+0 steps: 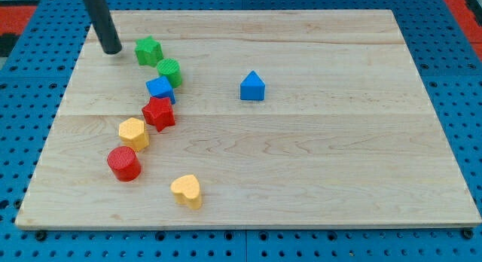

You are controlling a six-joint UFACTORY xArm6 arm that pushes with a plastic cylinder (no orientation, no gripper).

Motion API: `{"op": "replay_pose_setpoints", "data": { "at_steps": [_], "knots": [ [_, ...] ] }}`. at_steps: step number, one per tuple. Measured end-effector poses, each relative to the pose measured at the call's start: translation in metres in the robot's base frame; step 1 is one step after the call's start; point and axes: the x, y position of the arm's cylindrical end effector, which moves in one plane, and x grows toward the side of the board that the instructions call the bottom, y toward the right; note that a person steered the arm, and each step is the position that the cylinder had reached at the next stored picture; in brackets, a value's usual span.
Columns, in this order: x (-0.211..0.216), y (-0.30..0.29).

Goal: Slide the yellow hexagon closer to red star

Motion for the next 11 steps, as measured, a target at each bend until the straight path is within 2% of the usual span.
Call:
{"op": "replay_pose_setpoints", "data": {
  "at_steps": [2, 5, 6, 9, 11],
  "knots": [
    [0.000, 0.063],
    [0.089, 0.034],
    [0.093, 0.034],
    [0.163, 0.039],
    [0.169, 0.039]
  ]
}}
